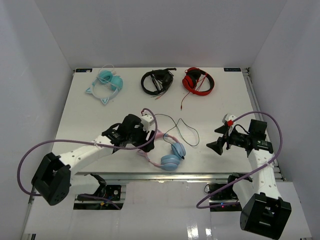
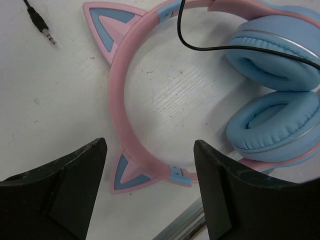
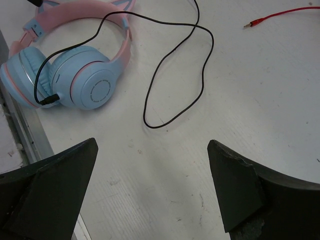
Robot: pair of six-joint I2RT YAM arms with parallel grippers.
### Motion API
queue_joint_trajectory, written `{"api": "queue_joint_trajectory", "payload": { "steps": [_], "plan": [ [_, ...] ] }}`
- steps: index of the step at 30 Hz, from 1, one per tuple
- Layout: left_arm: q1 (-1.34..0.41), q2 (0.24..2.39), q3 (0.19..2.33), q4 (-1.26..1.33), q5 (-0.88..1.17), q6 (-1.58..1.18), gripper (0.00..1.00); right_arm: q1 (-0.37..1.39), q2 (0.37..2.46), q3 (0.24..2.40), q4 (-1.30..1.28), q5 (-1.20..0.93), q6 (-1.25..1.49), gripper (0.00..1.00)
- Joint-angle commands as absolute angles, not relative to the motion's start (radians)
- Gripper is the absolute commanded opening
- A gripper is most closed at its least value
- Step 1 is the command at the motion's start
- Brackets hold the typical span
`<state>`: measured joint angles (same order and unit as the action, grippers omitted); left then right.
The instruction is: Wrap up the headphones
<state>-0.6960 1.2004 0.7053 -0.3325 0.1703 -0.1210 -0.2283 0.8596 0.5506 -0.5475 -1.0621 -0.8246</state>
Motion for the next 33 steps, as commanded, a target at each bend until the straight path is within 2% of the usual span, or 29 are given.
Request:
{"api": "queue_joint_trajectory", "payload": {
  "steps": [1,8,10,19,22,24,28,31,33],
  "plan": [
    [-0.699,1.298,0.787,-0.353,0.195,-0.108,0.8,-0.224,0.817,0.537,-0.473,-1.092,-0.842,0.97],
    [-0.712,1.532,0.89,-0.38,-0.025,-0.075,0.71,-0.224,0.816,0.548,-0.499,-1.106,-0.859,0.95],
    [-0.716,1.585,0.909,-0.378,-0.051,-0.065,0.66,-0.224,0.813,0.55,-0.504,-1.109,-0.86,0.95],
    [-0.736,1.658,0.935,-0.354,0.039,-0.048,0.3,-0.225,0.811,0.554,-0.511,-1.114,-0.862,0.94],
    [-0.736,1.643,0.922,-0.343,0.054,-0.061,0.1,-0.225,0.809,0.554,-0.513,-1.112,-0.87,0.94],
    [-0.735,1.625,0.915,-0.342,0.051,-0.072,0.02,-0.225,0.807,0.558,-0.54,-1.119,-0.899,0.94],
    [-0.735,1.527,0.915,-0.4,-0.094,-0.109,0.0,-0.222,0.811,0.585,-0.707,-1.193,-1.148,0.93],
    [-0.729,1.446,0.973,-0.523,-0.277,-0.15,0.0,-0.204,0.867,0.675,-0.909,-1.238,-1.526,0.9],
    [-0.727,1.39,1.029,-0.592,-0.369,-0.172,0.0,-0.17,0.939,0.747,-0.91,-1.241,-1.569,0.9]
  ]
}}
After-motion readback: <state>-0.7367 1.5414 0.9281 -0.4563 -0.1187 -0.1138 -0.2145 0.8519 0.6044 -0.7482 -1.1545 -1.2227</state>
